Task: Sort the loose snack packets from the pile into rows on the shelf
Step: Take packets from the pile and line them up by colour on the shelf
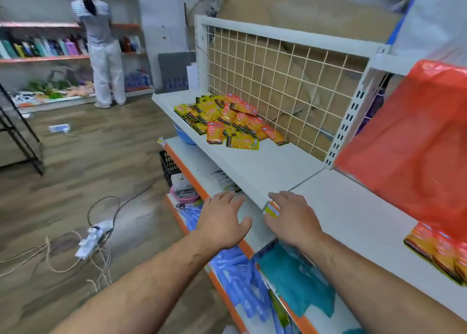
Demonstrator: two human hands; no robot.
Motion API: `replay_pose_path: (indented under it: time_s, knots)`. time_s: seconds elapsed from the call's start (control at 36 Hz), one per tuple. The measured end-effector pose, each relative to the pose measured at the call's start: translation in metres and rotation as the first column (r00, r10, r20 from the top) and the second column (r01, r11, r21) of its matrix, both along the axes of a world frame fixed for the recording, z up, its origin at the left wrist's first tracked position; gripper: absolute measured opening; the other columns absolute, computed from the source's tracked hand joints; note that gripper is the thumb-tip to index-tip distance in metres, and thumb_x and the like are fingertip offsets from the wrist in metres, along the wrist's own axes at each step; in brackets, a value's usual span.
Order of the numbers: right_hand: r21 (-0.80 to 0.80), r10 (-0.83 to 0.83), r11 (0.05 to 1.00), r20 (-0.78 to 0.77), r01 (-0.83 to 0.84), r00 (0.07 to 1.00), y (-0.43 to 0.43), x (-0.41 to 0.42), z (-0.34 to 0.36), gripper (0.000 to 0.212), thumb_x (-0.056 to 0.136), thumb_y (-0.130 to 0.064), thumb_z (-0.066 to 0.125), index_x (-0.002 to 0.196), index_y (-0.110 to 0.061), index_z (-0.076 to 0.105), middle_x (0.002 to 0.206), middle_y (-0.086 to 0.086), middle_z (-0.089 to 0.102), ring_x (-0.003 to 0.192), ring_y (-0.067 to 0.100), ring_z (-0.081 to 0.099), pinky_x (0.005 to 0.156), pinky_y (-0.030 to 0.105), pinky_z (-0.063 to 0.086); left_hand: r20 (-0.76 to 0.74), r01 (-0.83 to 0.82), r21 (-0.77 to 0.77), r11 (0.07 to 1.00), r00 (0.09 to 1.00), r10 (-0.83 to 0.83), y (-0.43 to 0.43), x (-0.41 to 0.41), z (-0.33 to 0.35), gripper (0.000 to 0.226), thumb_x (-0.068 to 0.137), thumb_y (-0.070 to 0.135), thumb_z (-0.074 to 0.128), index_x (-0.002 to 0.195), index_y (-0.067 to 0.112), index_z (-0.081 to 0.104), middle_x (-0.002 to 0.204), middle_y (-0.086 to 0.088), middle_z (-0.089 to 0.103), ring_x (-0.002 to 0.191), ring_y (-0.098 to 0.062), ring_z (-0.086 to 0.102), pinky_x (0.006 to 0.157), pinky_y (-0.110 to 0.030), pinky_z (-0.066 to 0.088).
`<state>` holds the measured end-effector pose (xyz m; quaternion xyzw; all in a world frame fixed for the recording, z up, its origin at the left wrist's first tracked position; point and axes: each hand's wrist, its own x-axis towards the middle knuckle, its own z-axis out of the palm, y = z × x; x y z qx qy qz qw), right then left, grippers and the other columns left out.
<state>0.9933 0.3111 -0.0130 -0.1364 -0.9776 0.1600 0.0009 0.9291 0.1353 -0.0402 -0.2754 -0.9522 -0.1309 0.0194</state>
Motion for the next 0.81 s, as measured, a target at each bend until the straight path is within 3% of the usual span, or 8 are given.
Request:
replay_pose_path:
  time_s: [0.14, 0.31, 0.44, 0.56, 0.64, 0.72, 0.81]
  knots:
    - [-0.022, 0.051, 0.998, -0.021, -0.052, 0.998, 0.009, -0.081, -0.007, 0.061, 0.091, -0.048, 0.053, 0.148, -0.031, 0.041, 0.154, -0.002, 0.037, 0.141, 0.022, 0.03, 0.113, 0.036, 0.033, 0.004, -0.067, -0.017, 0.998, 0.998, 0.067, 0.002, -0.069, 0.001, 0.064, 0.081, 0.057, 0.036, 0.136, 0.027, 0.051, 0.138, 0.002, 0.052, 0.13, -0.023, 0.043, 0.108, -0.037, 0.035]
    - [-0.037, 0.062, 0.997, -0.014, -0.063, 0.998, 0.033, -0.163, -0.002, 0.061, 0.092, -0.05, 0.053, 0.149, -0.031, 0.04, 0.155, -0.003, 0.036, 0.142, 0.022, 0.029, 0.112, 0.035, 0.033, 0.022, -0.079, -0.027, 0.996, 0.997, 0.08, 0.024, -0.142, 0.019, 0.061, 0.091, 0.051, 0.046, 0.147, 0.027, 0.041, 0.154, 0.0, 0.037, 0.141, -0.022, 0.031, 0.113, -0.037, 0.024]
    - [-0.06, 0.011, 0.998, -0.007, -0.012, 1.0, 0.056, -0.21, 0.002, 0.061, 0.091, -0.049, 0.055, 0.147, -0.029, 0.043, 0.152, -0.005, 0.039, 0.139, 0.021, 0.032, 0.11, 0.036, 0.036, 0.04, -0.047, -0.022, 0.999, 0.998, 0.047, 0.049, -0.189, 0.023, 0.062, 0.092, 0.054, 0.044, 0.147, 0.028, 0.039, 0.156, 0.001, 0.034, 0.142, -0.021, 0.03, 0.115, -0.041, 0.026]
    - [-0.062, -0.045, 0.997, -0.016, 0.044, 0.999, 0.075, -0.238, 0.0, 0.062, 0.091, -0.047, 0.057, 0.147, -0.026, 0.043, 0.151, -0.004, 0.041, 0.138, 0.021, 0.034, 0.108, 0.035, 0.037, 0.025, 0.013, -0.014, 1.0, 1.0, -0.013, 0.071, -0.225, 0.017, 0.07, 0.084, 0.057, 0.034, 0.145, 0.025, 0.042, 0.15, -0.003, 0.043, 0.136, -0.024, 0.037, 0.114, -0.04, 0.029]
    - [-0.073, -0.113, 0.991, 0.009, 0.113, 0.994, 0.087, -0.256, -0.007, 0.063, 0.091, -0.048, 0.056, 0.148, -0.026, 0.041, 0.154, -0.004, 0.036, 0.139, 0.021, 0.034, 0.108, 0.036, 0.038, 0.032, 0.056, 0.004, 0.998, 0.998, -0.056, 0.086, -0.251, 0.012, 0.064, 0.086, 0.053, 0.04, 0.142, 0.023, 0.046, 0.144, -0.004, 0.048, 0.132, -0.026, 0.041, 0.112, -0.04, 0.032]
    - [-0.066, -0.163, 0.984, 0.018, 0.164, 0.986, 0.098, -0.274, -0.014, 0.064, 0.091, -0.048, 0.056, 0.149, -0.025, 0.041, 0.154, -0.004, 0.035, 0.139, 0.021, 0.035, 0.106, 0.036, 0.04, -0.015, 0.106, 0.039, 0.994, 0.994, -0.105, 0.104, -0.277, 0.009, 0.06, 0.082, 0.052, 0.037, 0.131, 0.021, 0.055, 0.124, -0.003, 0.059, 0.117, -0.028, 0.051, 0.1, -0.039, 0.042]
    - [-0.059, -0.209, 0.976, 0.016, 0.21, 0.978, 0.108, -0.292, -0.018, 0.064, 0.09, -0.047, 0.057, 0.148, -0.025, 0.042, 0.15, -0.002, 0.04, 0.138, 0.022, 0.037, 0.105, 0.036, 0.041, -0.014, 0.164, 0.069, 0.984, 0.986, -0.164, 0.118, -0.302, 0.009, 0.064, 0.083, 0.05, 0.039, 0.137, 0.02, 0.053, 0.131, -0.003, 0.058, 0.122, -0.028, 0.049, 0.104, -0.039, 0.04]
